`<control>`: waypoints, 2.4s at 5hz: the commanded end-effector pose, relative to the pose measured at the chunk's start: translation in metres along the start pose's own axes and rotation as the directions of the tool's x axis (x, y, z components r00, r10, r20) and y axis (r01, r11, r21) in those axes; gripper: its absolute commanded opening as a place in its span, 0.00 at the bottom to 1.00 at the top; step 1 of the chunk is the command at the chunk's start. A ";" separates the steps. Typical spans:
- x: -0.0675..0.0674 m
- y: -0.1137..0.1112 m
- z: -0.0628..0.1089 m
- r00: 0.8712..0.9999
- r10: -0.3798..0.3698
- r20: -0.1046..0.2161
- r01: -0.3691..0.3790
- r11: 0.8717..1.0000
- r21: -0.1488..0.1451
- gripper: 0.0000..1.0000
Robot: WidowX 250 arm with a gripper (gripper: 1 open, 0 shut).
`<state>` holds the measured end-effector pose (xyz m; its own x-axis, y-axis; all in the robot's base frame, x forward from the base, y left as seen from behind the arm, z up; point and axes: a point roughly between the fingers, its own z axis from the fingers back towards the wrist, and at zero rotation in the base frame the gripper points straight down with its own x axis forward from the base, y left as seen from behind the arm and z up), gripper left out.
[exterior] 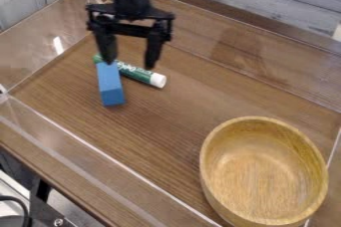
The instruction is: Put the blue block in the brown bowl
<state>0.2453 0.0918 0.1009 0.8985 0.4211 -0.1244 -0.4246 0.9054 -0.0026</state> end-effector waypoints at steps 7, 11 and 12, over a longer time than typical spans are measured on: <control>0.012 0.034 -0.011 0.969 0.220 0.115 -0.216 0.975 -0.047 1.00; 0.018 0.033 -0.012 0.970 0.195 0.146 -0.193 0.981 -0.032 1.00; 0.019 0.033 -0.011 0.970 0.189 0.152 -0.187 0.982 -0.029 1.00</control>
<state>0.2407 0.1265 0.0779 0.8037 0.5949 -0.0116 -0.5950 0.8037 -0.0050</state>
